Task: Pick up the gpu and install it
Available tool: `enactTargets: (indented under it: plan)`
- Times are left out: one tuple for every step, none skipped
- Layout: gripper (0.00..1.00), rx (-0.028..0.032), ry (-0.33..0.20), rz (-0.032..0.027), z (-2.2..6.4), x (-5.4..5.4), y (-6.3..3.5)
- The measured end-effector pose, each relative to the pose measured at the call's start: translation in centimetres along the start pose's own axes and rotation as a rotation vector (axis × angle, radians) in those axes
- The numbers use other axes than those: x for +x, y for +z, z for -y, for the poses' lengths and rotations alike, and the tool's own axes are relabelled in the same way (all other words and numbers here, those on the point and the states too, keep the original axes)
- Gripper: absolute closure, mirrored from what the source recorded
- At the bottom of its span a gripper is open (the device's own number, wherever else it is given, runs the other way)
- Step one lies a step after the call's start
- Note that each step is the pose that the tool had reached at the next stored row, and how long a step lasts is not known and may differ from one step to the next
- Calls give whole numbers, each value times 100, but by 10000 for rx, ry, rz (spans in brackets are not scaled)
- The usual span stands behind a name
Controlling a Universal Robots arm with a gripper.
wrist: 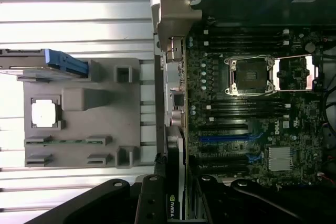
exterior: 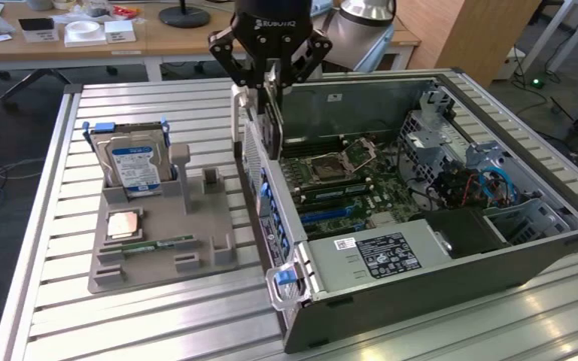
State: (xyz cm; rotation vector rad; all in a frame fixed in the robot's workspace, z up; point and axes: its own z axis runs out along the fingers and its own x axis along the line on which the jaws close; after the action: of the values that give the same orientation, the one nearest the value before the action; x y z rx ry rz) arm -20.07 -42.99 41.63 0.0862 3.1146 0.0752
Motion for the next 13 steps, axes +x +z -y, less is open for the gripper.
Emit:
enactTargets:
  plan:
    - [73, 0, -1, 0, -3, -44, 1]
    - [73, -1, -2, 1, -5, -86, 3]
    - [73, -1, -1, 0, -8, -129, 4]
    - [73, -1, 0, 1, -11, -172, 5]
    - [73, -1, 0, 1, -14, -215, 6]
    - [73, -1, -2, 0, -17, -258, 7]
    - [73, -1, -2, 0, -20, -300, 8]
    - [73, 0, 0, 0, -23, -346, 9]
    - [73, -1, 0, 1, -27, -388, 11]
    - [73, -1, -2, 1, -30, -431, 12]
    - [73, -1, -2, 0, -34, -475, 13]
    - [73, -1, 0, 0, -38, -517, 14]
    - [73, -2, 0, 0, -42, -561, 16]
